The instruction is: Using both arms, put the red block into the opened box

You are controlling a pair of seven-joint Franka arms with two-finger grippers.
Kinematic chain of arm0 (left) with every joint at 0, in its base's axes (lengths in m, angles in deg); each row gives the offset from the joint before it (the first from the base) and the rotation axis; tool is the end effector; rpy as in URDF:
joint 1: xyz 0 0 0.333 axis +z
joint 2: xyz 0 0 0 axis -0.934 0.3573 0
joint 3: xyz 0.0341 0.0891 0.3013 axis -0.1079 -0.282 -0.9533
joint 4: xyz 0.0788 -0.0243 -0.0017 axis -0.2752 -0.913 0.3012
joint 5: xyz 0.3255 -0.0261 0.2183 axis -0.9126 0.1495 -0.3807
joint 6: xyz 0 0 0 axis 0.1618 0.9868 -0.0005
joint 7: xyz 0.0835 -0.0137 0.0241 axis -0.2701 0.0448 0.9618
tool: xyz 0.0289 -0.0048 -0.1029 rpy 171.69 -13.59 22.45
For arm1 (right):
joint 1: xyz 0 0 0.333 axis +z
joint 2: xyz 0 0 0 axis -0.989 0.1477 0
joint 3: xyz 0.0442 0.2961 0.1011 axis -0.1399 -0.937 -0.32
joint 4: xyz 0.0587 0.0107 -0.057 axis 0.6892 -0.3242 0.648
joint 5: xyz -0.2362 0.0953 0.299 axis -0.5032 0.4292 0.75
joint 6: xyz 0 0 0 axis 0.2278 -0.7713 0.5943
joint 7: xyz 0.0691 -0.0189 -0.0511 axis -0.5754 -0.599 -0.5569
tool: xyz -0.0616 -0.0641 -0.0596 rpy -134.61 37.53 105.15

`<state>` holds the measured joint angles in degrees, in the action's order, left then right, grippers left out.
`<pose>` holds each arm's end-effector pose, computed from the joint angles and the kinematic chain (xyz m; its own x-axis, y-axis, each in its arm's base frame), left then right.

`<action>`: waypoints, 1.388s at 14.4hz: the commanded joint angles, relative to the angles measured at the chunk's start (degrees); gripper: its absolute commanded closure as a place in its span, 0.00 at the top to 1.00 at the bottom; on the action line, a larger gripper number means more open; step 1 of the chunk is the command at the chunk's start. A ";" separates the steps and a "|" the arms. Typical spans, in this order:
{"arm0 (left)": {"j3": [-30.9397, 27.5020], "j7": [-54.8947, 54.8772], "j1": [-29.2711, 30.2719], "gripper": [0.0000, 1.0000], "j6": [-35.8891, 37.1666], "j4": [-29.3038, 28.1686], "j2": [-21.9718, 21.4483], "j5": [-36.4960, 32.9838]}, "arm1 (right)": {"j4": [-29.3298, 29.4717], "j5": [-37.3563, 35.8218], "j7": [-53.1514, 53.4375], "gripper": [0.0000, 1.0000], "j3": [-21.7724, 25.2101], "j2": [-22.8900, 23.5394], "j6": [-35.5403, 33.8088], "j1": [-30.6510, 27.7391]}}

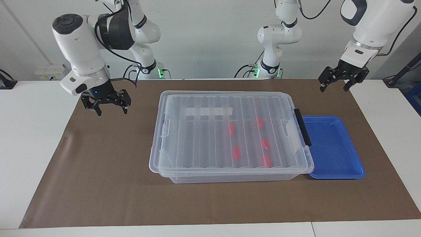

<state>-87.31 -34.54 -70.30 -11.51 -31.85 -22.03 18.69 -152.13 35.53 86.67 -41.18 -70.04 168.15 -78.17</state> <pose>0.5375 0.0013 0.6162 0.9970 -0.0655 0.0418 -0.0653 -0.9978 -0.0061 0.5741 0.0106 0.5701 0.9971 0.0627 0.0424 0.0610 -0.9974 0.0382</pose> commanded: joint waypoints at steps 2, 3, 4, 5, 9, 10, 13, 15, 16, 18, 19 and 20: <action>-0.65 -0.19 -0.61 1.00 0.28 0.03 -0.12 0.91 | 4.80 -1.35 5.69 1.00 -0.57 -1.29 -7.89 -0.87; -0.65 -0.19 -0.61 1.00 0.28 0.03 -0.12 0.91 | 5.68 -0.47 6.40 1.00 -0.48 -1.38 -10.26 -0.96; -0.65 -0.19 -0.61 1.00 0.28 0.03 -0.12 0.91 | 7.43 -0.03 7.45 1.00 -0.40 -1.39 -13.59 -1.66; -0.65 -0.19 -0.61 1.00 0.28 0.03 -0.12 0.91 | 9.27 0.76 8.07 1.00 -0.48 -1.39 -16.06 -2.53; -0.48 -0.19 -0.61 1.00 0.19 0.03 -0.12 0.91 | 9.12 2.35 8.34 1.00 -0.48 -2.00 -17.75 -2.46; -0.65 -0.10 -0.61 1.00 0.19 0.03 -0.12 0.91 | 8.68 2.26 8.43 1.00 -0.57 -2.09 -17.49 -2.28; -0.65 -0.19 -0.69 1.00 0.19 0.03 -0.12 0.91 | 7.88 2.26 7.73 1.00 -0.92 -2.53 -16.78 -2.37; -0.48 -0.19 -0.69 1.00 0.19 0.03 -0.12 0.91 | 7.80 2.26 7.46 1.00 -0.92 -2.53 -17.22 -2.28; -0.65 -0.19 -0.69 1.00 0.19 0.03 -0.12 0.91 | 7.45 2.26 7.11 1.00 -0.84 -2.70 -17.22 -2.02; -0.65 -0.19 -0.69 1.00 0.19 0.03 -0.12 0.91 | 5.87 2.17 7.11 1.00 1.87 -3.40 -16.79 0.79; -0.65 -0.19 -0.69 1.00 0.19 0.03 -0.12 0.91 | 5.60 2.17 6.93 1.00 2.06 -3.49 -16.70 0.71; -0.65 -0.19 -0.69 1.00 0.11 -0.06 -0.12 0.91 | 5.69 2.17 6.85 1.00 2.15 -3.41 -16.61 0.80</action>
<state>-87.31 -34.53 -70.31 -11.51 -31.85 -22.02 18.69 -144.22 36.86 93.81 -40.15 -71.75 151.15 -77.94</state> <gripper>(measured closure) 0.000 0.000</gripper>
